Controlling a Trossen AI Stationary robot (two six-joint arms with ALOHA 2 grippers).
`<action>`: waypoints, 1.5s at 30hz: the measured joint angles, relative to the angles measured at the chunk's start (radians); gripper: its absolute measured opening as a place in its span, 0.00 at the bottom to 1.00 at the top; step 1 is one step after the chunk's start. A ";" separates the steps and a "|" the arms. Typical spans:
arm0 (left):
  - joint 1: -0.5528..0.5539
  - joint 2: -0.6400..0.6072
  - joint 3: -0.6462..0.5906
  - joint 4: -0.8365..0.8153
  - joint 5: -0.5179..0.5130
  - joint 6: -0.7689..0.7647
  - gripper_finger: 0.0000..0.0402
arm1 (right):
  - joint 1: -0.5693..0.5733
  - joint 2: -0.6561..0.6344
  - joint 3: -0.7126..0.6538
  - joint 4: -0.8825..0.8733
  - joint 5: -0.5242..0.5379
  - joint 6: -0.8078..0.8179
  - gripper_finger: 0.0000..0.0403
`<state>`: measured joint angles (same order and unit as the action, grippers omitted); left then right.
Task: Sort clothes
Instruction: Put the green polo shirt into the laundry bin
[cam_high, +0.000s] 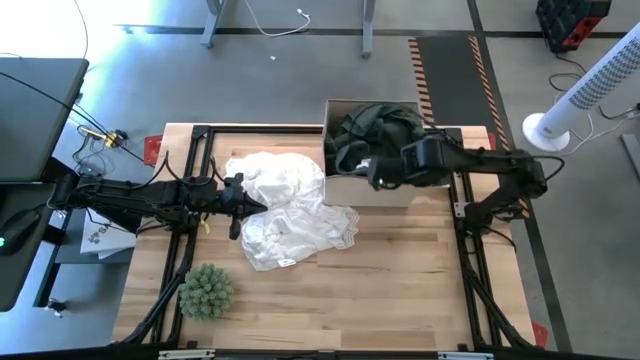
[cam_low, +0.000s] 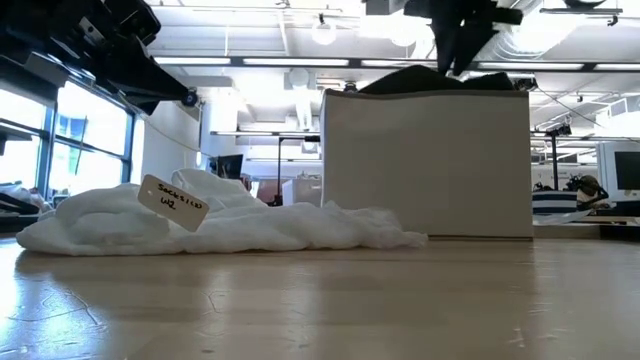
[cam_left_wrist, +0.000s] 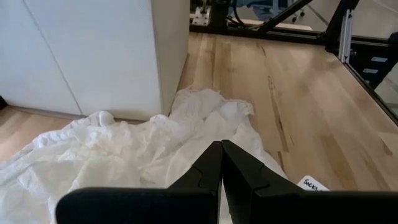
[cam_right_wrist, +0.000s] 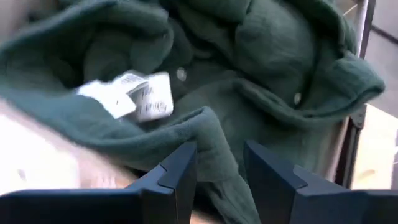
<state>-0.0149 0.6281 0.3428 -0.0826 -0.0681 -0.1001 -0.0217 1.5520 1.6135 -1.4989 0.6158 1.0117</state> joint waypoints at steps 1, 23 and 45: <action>0.000 0.000 0.000 0.000 0.000 0.000 0.02 | -0.024 0.000 0.000 0.015 -0.009 -0.015 0.32; 0.000 0.000 0.000 -0.010 0.005 -0.019 0.02 | -0.423 0.001 -0.467 0.791 -0.359 -0.413 0.32; 0.000 0.000 0.000 -0.008 0.005 -0.029 0.02 | -0.403 -0.019 -0.066 0.465 -0.220 -0.406 0.32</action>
<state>-0.0147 0.6281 0.3428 -0.0910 -0.0631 -0.1291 -0.4242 1.5326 1.5473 -1.0341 0.3957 0.6058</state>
